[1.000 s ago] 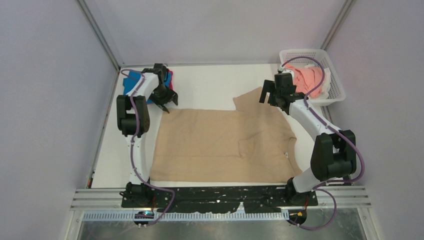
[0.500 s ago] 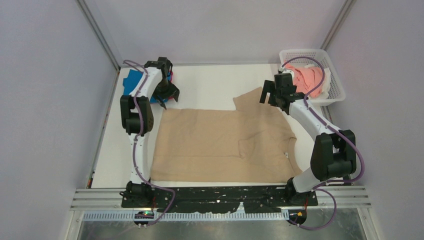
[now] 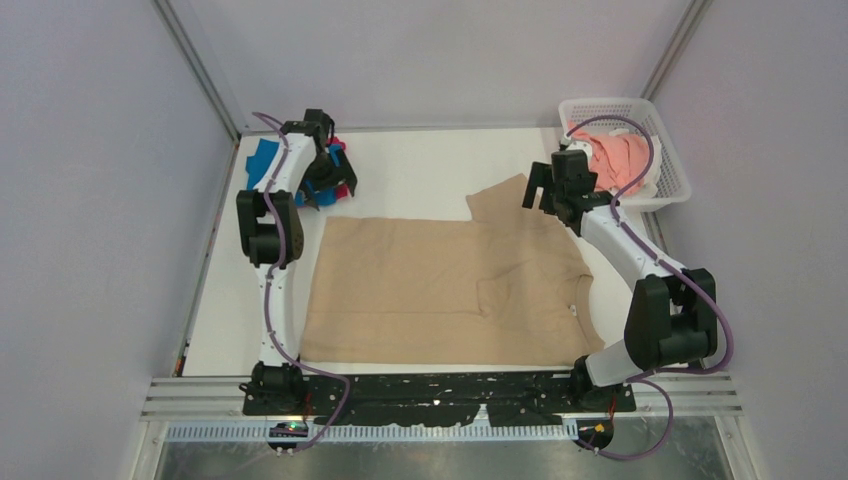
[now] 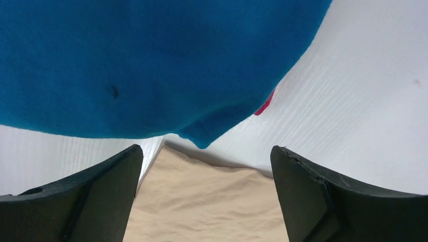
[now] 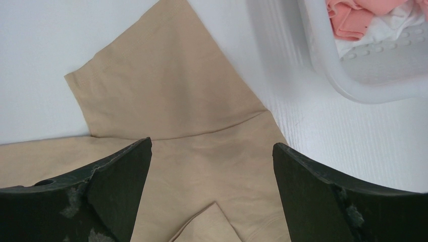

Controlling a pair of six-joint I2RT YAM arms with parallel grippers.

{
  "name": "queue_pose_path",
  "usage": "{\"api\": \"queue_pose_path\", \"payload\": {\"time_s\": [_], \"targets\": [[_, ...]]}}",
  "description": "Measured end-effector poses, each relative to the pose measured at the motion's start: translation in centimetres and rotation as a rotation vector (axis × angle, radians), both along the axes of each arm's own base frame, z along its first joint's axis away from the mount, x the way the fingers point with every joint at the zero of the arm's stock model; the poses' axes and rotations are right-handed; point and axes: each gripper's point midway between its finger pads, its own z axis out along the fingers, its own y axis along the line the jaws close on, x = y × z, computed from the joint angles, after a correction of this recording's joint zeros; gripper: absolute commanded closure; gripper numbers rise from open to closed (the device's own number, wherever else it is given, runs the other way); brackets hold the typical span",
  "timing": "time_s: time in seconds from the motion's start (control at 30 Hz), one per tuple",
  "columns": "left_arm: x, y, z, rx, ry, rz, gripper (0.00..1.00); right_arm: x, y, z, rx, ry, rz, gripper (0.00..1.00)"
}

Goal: Fold and stack the t-shirts
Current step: Grab the side of the flattened tshirt furthest away from the robot with both arms

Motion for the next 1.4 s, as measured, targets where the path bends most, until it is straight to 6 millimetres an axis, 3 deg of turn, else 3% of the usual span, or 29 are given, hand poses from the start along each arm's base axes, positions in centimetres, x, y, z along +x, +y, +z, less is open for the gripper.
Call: {"api": "queue_pose_path", "payload": {"time_s": [0.2, 0.4, 0.5, 0.63, 0.8, 1.07, 1.4], "targets": [[0.3, -0.5, 0.0, -0.039, -0.010, -0.009, 0.01, -0.3, 2.5, -1.7, 0.079, 0.025, 0.083, 0.05], [0.4, -0.6, 0.0, -0.046, -0.012, -0.008, 0.00, -0.9, 6.6, -6.5, 0.170, 0.157, 0.165, 0.05], [0.4, -0.6, 0.0, -0.050, -0.012, -0.005, 0.00, -1.5, 7.3, -9.1, 0.202, 0.232, 0.163, 0.05], [0.4, -0.7, 0.0, -0.057, -0.010, -0.005, 0.01, -2.0, 6.9, -11.3, 0.200, 0.293, 0.130, 0.05], [0.3, -0.9, 0.0, -0.065, -0.005, -0.003, 0.02, -0.9, 5.8, -11.3, 0.212, 0.283, 0.083, 0.05], [0.1, -1.2, -0.2, -0.070, 0.008, 0.039, 0.03, 0.2, 1.8, -11.5, 0.205, 0.310, -0.047, 0.04], [0.2, -1.3, -0.7, -0.010, 0.034, 0.066, 0.07, 0.9, 0.4, -11.8, 0.148, 0.359, -0.074, 0.04]]}}
